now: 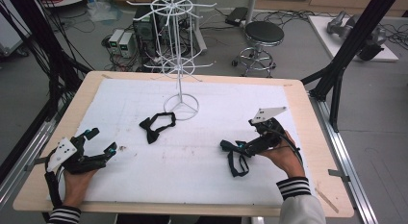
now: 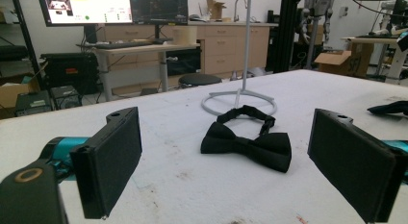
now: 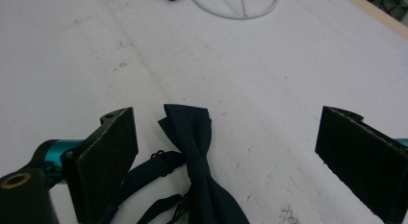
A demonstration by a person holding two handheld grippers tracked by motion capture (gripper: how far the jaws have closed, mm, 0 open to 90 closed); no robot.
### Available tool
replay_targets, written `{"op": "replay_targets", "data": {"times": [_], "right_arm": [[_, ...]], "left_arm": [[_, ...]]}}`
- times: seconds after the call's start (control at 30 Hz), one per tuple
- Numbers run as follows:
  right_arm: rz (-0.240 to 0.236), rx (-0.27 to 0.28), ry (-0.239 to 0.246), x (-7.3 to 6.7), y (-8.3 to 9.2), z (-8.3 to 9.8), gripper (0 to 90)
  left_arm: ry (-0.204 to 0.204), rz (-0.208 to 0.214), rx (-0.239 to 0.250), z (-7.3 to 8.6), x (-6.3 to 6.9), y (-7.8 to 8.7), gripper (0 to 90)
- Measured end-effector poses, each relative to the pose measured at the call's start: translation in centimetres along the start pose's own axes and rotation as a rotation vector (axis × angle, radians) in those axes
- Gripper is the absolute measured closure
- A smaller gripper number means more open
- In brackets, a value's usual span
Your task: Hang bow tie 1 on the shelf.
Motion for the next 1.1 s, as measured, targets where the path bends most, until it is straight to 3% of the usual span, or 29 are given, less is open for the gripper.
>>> {"op": "replay_targets", "data": {"times": [0.23,0.57,0.67,0.87,0.97,1.1], "right_arm": [[-0.023,-0.045,0.0,0.3,-0.6,0.4,6.8],[-0.052,-0.159,0.025,0.0,-2.2,1.1,6.8],[-0.068,-0.183,0.007,-0.1,-2.7,1.3,6.8],[-0.093,-0.234,0.018,-0.3,-3.5,1.8,6.9],[-0.115,-0.259,0.033,-0.5,-3.8,1.9,16.1],[-0.119,-0.286,0.044,-0.7,-4.3,2.0,16.8]], "left_arm": [[0.0,0.002,0.0,0.0,0.0,0.0,12.1],[-0.002,0.002,-0.001,0.0,0.0,0.0,12.1],[-0.002,0.002,-0.001,0.0,0.0,0.0,12.1],[-0.002,0.002,-0.001,0.0,0.0,0.0,12.1],[-0.003,0.003,-0.001,0.0,0.0,0.0,12.1],[-0.002,0.004,0.0,0.0,0.0,0.0,12.1]]}}
Point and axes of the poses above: each handheld gripper's, and its own axes: y roughly backward along the jaws, z roughly out of its underside, x roughly to its right, the point moved 3 cm from there along -y, roughly forward along the jaws, and after that the axes turned 11 degrees about x, right-handed, at the moved point
